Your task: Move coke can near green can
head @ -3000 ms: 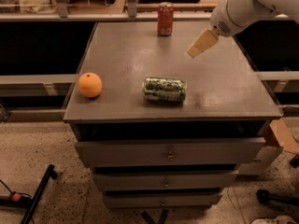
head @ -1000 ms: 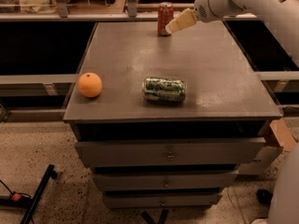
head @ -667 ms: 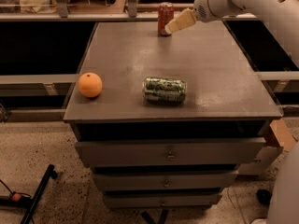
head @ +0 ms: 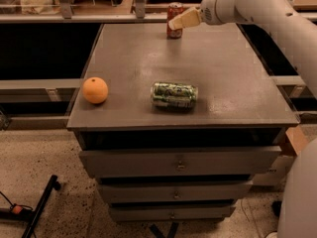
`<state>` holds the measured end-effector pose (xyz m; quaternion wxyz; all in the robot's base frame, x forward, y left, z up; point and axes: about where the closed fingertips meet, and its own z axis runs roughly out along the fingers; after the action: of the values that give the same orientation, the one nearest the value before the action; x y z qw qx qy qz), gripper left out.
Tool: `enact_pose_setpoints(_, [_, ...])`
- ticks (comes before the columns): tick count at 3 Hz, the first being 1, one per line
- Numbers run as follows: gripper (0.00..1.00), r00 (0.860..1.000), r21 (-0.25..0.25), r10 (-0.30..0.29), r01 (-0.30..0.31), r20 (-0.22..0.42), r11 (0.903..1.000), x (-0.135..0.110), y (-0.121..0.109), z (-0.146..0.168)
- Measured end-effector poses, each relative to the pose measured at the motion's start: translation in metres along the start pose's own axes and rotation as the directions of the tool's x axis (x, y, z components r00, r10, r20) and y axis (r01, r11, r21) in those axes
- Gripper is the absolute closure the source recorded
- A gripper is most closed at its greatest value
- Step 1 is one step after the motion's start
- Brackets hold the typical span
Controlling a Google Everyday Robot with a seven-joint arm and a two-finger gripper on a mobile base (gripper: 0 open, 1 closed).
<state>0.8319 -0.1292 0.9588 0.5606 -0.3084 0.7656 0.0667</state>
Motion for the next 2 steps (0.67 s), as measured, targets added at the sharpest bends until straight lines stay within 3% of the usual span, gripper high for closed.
enact_pose_setpoints(1, [0.0,0.996,0.052,0.041,-0.045,0.077,0.9977,-0.006,-0.018,0.018])
enact_pose_setpoints(2, [0.0,0.993,0.079,0.077,-0.084,0.09,0.9933,-0.003,-0.034,0.039])
